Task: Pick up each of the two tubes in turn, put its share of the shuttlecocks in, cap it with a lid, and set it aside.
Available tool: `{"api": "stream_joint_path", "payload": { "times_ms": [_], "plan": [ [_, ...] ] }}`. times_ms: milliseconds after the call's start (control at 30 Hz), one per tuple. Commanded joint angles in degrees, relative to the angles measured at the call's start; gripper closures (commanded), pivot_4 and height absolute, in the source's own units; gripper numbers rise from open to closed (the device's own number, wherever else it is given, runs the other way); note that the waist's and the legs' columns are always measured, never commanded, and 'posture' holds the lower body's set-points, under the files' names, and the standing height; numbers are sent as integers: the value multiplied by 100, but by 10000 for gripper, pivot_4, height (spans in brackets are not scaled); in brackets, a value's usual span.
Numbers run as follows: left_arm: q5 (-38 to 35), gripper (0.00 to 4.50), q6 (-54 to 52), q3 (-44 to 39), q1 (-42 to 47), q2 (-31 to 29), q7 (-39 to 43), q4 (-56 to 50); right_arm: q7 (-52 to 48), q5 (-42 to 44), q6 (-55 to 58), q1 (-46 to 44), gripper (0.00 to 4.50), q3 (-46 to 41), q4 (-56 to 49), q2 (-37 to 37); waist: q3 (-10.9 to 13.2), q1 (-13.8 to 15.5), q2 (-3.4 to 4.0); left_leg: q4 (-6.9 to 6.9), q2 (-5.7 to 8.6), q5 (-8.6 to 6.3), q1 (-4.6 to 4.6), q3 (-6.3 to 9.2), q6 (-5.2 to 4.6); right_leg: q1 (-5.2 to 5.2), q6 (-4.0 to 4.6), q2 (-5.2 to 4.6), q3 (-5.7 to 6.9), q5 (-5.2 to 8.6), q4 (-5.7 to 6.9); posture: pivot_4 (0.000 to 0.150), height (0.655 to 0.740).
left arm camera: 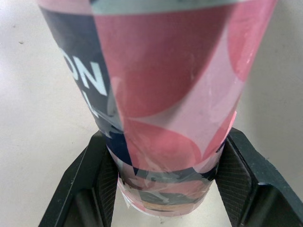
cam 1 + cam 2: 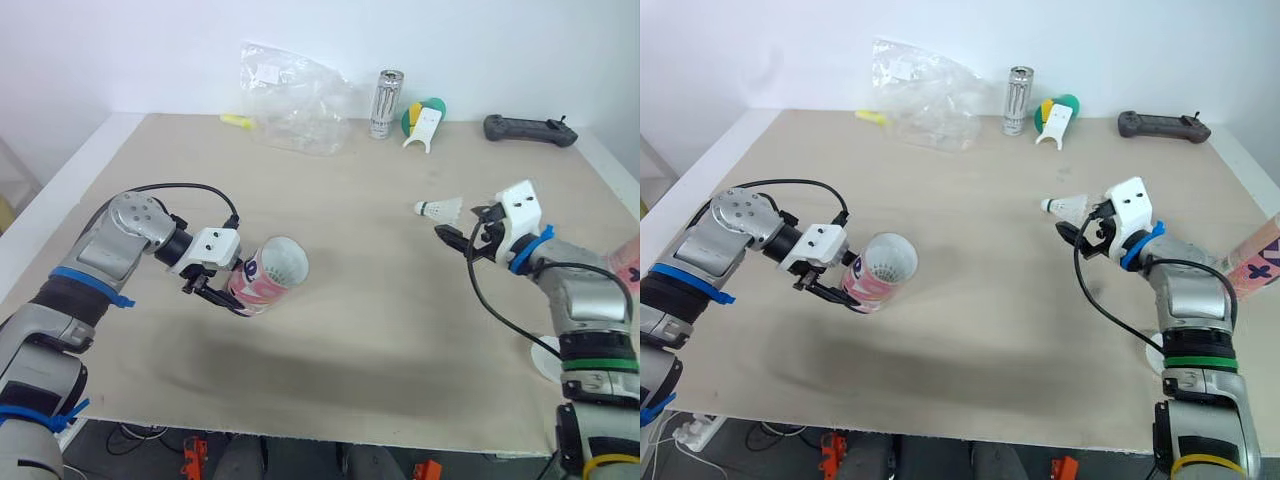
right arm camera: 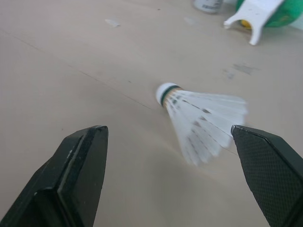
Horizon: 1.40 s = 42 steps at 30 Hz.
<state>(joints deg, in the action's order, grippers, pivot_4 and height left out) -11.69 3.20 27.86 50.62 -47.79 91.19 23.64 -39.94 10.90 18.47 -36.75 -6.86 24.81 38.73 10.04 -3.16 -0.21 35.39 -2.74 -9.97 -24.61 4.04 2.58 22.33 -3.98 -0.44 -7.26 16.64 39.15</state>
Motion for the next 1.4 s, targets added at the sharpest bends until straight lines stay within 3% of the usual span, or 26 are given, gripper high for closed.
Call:
{"api": "stream_joint_path", "payload": {
  "times_ms": [33,367,500,700,733,800,933,1033,1200,1267,1400],
  "plan": [
    [75,19871,-77,202,-166,40,131,-126,126,-214,-403,-431,422,25,656,-15,0,-4,0,0,1,0,0,0,0,0,0,0,0,0,0,1500,7400],
    [98,19871,-153,128,-210,65,131,-198,161,-553,-977,-1387,422,201,2407,-309,1,-11,1,-2,1,0,0,0,0,0,3,-1,1,1,0,1500,7400],
    [110,19871,-157,110,-213,70,131,-203,45,-572,-1126,-1540,12192,227,2614,-413,2,-15,2,-2,1,0,1,0,0,0,3,0,1,0,0,1500,7400],
    [98,19871,-179,106,-217,64,131,-237,-45,-611,-1220,-1472,42361,232,2629,-421,2,-14,3,-2,1,0,0,0,0,0,3,-1,2,1,0,1500,7400],
    [96,19871,-182,107,-219,60,131,-243,-69,-608,-1214,-1422,44541,220,2579,-395,2,-14,3,-2,1,0,0,1,0,0,3,-1,2,1,0,1500,7400],
    [96,19871,-190,108,-218,57,131,-250,-115,-610,-1220,-1316,44541,201,2418,-329,2,-11,2,-2,1,0,0,1,0,0,3,-1,2,1,0,1500,7400],
    [96,19871,-204,111,-217,51,131,-267,-203,-439,-1079,-1013,44541,40,1502,-173,2,-5,3,-2,1,0,-2,1,0,-1,1,-1,3,2,0,1500,7400],
    [102,19871,-203,120,-198,60,131,-250,-729,-67,-665,-394,44541,48,-509,97,6,6,10,-3,1,0,-3,1,0,1,0,-1,4,4,0,1500,7400],
    [109,19871,-188,160,-167,86,131,-216,-1982,1743,778,413,44541,390,-4490,690,10,22,35,-3,0,-1,-4,2,-1,-1,-1,-1,6,7,3,1500,7400],
    [113,19871,-179,176,-148,103,131,-197,-2057,2064,1117,356,44541,553,-5178,783,10,23,38,-4,-4,-4,-3,5,-7,-2,0,1,12,14,5,1500,7400],
    [112,19871,-184,201,-114,125,131,-177,-2115,2178,1417,43,44541,943,-5565,793,12,42,21,12,-4,-1,-1,7,-1,-13,-36,0,13,22,3,1500,7400]
  ]
}}
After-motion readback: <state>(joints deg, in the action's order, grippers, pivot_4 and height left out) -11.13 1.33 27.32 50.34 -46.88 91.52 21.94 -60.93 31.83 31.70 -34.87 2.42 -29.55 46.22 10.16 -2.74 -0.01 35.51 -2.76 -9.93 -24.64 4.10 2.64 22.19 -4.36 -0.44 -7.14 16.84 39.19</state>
